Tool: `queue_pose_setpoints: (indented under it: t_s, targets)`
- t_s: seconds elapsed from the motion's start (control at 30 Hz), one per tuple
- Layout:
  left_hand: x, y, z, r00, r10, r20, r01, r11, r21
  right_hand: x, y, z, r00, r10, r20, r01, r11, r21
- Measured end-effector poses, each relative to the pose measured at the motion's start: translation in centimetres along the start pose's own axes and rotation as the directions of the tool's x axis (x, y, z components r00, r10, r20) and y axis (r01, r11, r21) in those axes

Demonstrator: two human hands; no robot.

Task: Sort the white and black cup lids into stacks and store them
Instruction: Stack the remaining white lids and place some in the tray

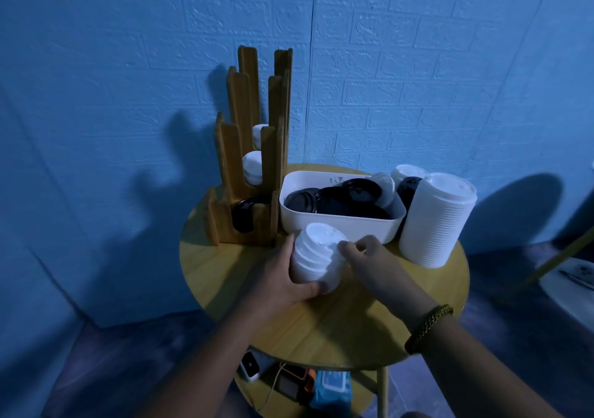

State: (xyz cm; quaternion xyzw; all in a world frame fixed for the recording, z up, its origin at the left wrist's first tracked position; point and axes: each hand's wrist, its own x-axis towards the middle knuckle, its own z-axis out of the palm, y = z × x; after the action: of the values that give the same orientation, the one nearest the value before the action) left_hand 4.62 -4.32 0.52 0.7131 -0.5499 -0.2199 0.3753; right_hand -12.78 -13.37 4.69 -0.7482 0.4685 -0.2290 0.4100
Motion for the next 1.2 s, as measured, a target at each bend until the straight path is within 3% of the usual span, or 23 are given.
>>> queue_pose_setpoints:
  t_s: [0.07,0.17,0.23,0.37,0.53,0.67,0.77,1.0,1.13,1.2]
  targets:
    - [0.0,0.1,0.0,1.0,-0.003,-0.002,0.003,1.0,-0.001,0.0,0.4,0.3,0.994,-0.107,-0.038,0.108,0.994,0.016]
    - [0.0,0.2,0.0,1.0,-0.005,-0.003,0.005,1.0,-0.006,-0.1,0.5,0.8,0.941,-0.335,0.051,0.334,0.942,0.012]
    - [0.0,0.2,0.0,1.0,-0.02,0.004,0.021,1.0,-0.017,0.1,0.8,1.1,0.912,-0.391,0.122,0.394,0.919,0.001]
    - [0.1,0.0,0.1,1.0,-0.021,-0.009,0.02,1.0,-0.017,0.2,1.0,0.1,0.904,-0.355,0.238,0.366,0.931,-0.002]
    - [0.2,-0.2,0.2,1.0,-0.018,-0.017,0.018,1.0,0.006,-0.1,0.0,1.0,0.945,-0.327,-0.002,0.322,0.931,-0.17]
    - [0.4,-0.2,0.4,0.998,-0.059,-0.026,0.059,0.998,0.013,-0.6,-1.2,2.9,0.95,-0.292,-0.106,0.241,0.908,-0.344]
    - [0.4,-0.4,0.3,0.998,-0.048,-0.037,0.05,0.998,0.048,-0.5,-1.7,4.0,0.927,-0.341,-0.155,0.271,0.896,-0.352]
    - [0.3,-0.5,0.5,0.999,-0.015,-0.049,0.017,0.999,0.04,0.2,-1.5,2.9,0.946,-0.325,-0.003,0.311,0.906,-0.286]
    - [0.4,-0.5,0.5,0.998,-0.021,-0.052,0.022,1.0,0.019,0.2,-1.7,3.0,0.935,-0.35,-0.059,0.292,0.853,-0.432]
    - [0.4,-0.5,0.5,0.998,-0.024,-0.051,0.026,0.999,0.032,0.1,-1.4,3.2,0.938,-0.345,-0.027,0.313,0.88,-0.357]
